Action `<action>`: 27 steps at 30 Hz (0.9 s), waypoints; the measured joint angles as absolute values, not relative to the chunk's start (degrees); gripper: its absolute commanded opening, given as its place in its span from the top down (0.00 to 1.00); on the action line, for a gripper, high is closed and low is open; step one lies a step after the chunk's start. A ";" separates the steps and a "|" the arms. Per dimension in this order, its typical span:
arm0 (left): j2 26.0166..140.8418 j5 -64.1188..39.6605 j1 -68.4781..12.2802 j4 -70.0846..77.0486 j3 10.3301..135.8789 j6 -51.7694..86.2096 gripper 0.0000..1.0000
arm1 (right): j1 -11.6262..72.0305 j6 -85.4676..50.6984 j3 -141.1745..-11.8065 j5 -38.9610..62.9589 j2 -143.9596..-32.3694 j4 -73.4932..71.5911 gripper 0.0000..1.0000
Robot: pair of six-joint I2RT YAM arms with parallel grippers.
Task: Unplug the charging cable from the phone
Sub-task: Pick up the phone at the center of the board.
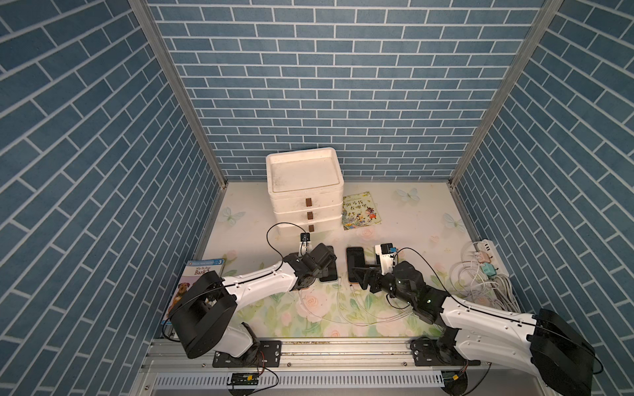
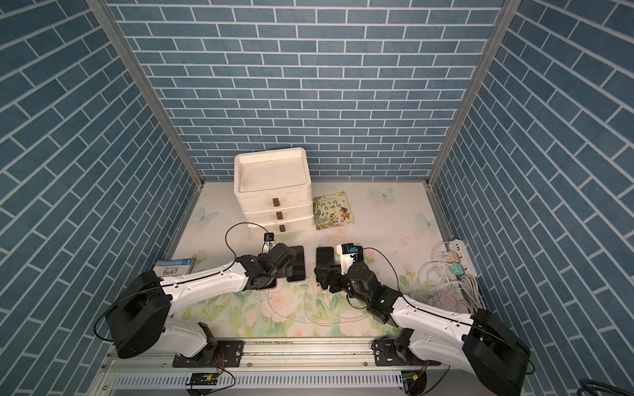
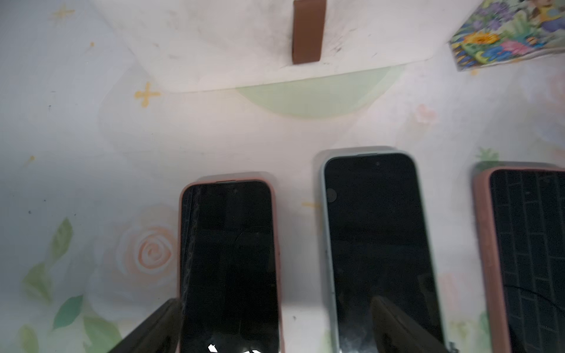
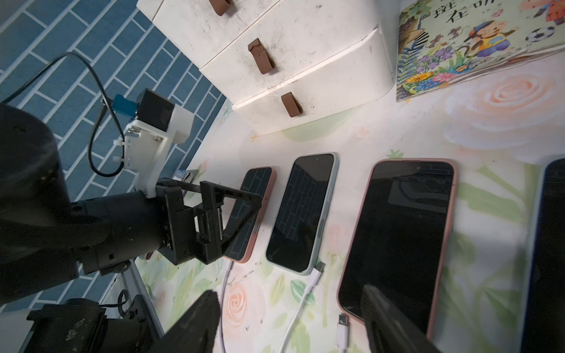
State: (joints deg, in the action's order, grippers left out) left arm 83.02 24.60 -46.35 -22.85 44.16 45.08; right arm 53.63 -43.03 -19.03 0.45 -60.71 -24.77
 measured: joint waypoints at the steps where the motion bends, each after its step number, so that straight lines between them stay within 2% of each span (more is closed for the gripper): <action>1: 82.89 24.01 -45.34 -22.94 43.35 44.69 0.00 | 53.78 -43.00 -19.20 0.47 -61.30 -24.80 0.22; 17: 87.00 17.21 -38.85 -20.78 40.97 40.69 0.02 | 59.33 -41.93 -21.96 -0.78 -69.34 -25.67 0.22; 27: 88.40 14.85 -38.11 -15.64 40.38 40.71 0.17 | 59.37 -41.91 -21.98 -1.96 -69.01 -25.71 0.23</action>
State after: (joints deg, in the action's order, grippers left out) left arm 88.40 14.85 -38.11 -15.64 40.38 40.71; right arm 59.37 -41.91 -21.98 -1.96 -69.01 -25.71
